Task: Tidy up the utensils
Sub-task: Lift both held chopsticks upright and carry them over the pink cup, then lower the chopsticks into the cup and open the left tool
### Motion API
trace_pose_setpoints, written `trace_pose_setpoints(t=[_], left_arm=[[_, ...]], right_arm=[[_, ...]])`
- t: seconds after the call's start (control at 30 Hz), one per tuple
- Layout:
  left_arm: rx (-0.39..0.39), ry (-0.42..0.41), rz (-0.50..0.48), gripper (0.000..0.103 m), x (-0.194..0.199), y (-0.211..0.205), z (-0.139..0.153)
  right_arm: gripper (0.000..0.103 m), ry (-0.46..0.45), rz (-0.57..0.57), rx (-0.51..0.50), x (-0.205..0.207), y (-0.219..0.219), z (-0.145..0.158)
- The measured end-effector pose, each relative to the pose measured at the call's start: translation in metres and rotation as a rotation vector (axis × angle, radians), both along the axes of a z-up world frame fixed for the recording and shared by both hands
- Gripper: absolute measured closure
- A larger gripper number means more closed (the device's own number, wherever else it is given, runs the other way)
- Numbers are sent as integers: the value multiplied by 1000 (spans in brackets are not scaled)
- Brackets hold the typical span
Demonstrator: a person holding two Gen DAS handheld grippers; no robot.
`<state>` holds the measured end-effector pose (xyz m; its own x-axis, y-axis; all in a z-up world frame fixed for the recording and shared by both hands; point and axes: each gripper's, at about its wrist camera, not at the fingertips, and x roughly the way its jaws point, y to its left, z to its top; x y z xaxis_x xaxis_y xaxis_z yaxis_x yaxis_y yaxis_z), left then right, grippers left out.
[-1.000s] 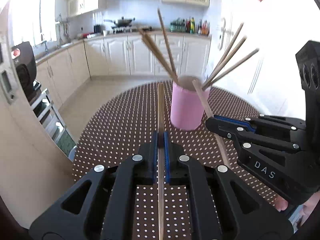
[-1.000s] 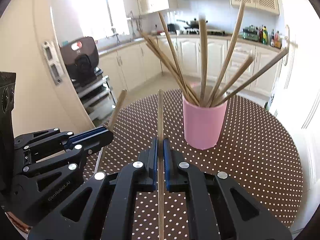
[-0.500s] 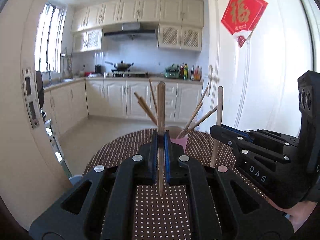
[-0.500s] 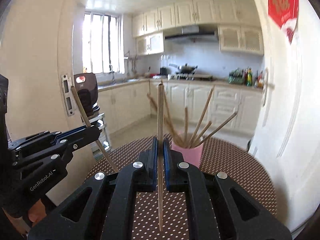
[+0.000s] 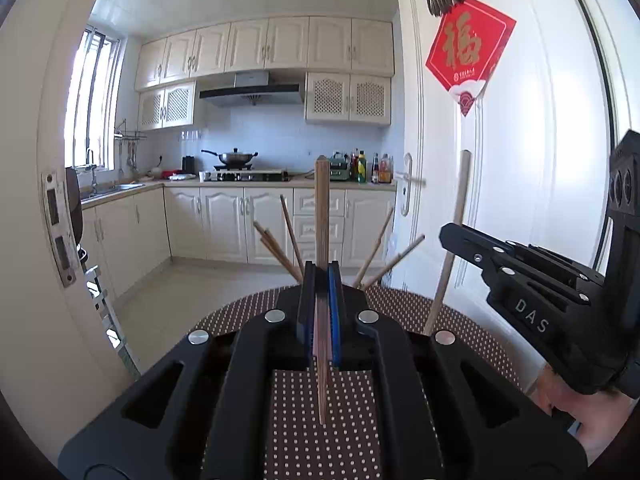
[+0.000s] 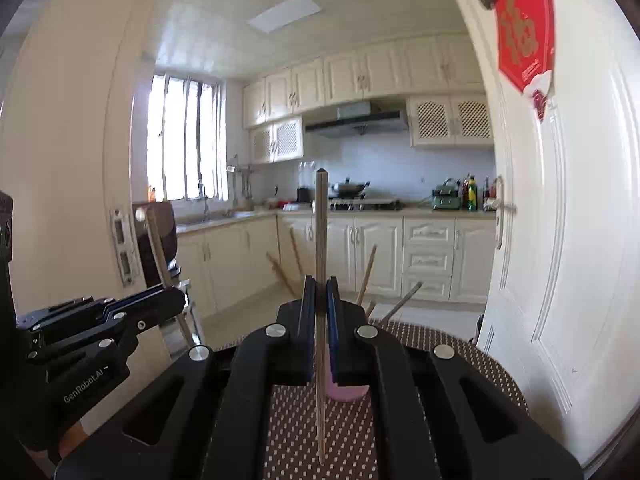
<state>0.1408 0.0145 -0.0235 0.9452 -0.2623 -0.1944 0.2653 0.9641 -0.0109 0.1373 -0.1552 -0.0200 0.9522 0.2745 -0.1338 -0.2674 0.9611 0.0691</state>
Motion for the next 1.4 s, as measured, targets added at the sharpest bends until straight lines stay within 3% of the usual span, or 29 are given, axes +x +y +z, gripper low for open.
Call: trace_pose_setpoints(t=[0.6,1.1,1.4], left_arm=[[-162,-89,-42,96,61,6,50],[-186,-101,-12,96,126,-7,32],[-162,-52,-30,96,145,-14,11]], right_arm=[[99,-204,-96,81,24,-8,22],[99,-242,-103,107,70,1,12],[99,-250,-91,101,82,5,9]])
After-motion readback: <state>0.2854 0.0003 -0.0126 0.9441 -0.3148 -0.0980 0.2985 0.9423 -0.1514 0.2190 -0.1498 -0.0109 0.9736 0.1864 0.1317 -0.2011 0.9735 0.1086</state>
